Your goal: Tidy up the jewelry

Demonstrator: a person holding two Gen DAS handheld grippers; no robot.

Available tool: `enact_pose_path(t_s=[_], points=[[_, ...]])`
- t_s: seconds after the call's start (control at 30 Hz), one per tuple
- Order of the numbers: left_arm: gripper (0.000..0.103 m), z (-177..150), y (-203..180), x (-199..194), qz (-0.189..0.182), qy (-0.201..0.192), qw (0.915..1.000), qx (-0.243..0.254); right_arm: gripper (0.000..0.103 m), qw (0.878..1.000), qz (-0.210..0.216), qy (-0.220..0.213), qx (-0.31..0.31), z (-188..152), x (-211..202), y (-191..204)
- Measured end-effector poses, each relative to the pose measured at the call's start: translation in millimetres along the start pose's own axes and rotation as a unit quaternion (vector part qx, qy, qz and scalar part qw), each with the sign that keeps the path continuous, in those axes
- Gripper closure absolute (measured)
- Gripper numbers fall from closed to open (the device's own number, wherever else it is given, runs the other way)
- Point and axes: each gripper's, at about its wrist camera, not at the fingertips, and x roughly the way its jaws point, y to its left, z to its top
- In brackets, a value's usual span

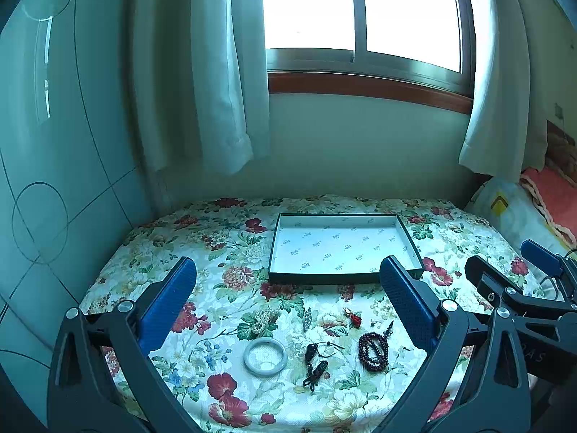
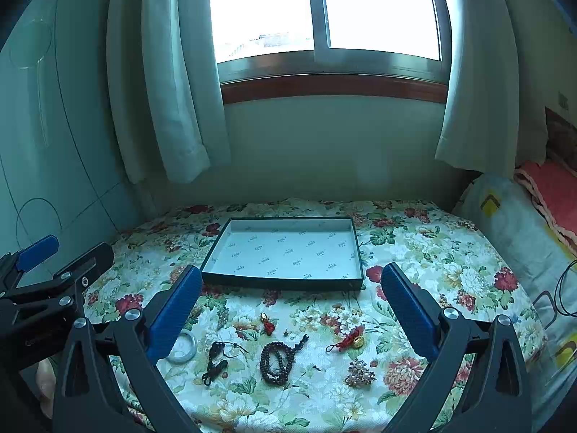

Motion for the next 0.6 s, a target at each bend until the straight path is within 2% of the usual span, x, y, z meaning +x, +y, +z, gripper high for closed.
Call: enact_pose_path(t_s=[0.6], points=[[0.002, -0.9, -0.2, -0.1, 0.000, -0.001, 1.0000, 0.001, 0.004, 1.000, 0.000, 0.000, -0.001, 0.1, -0.1, 1.7]])
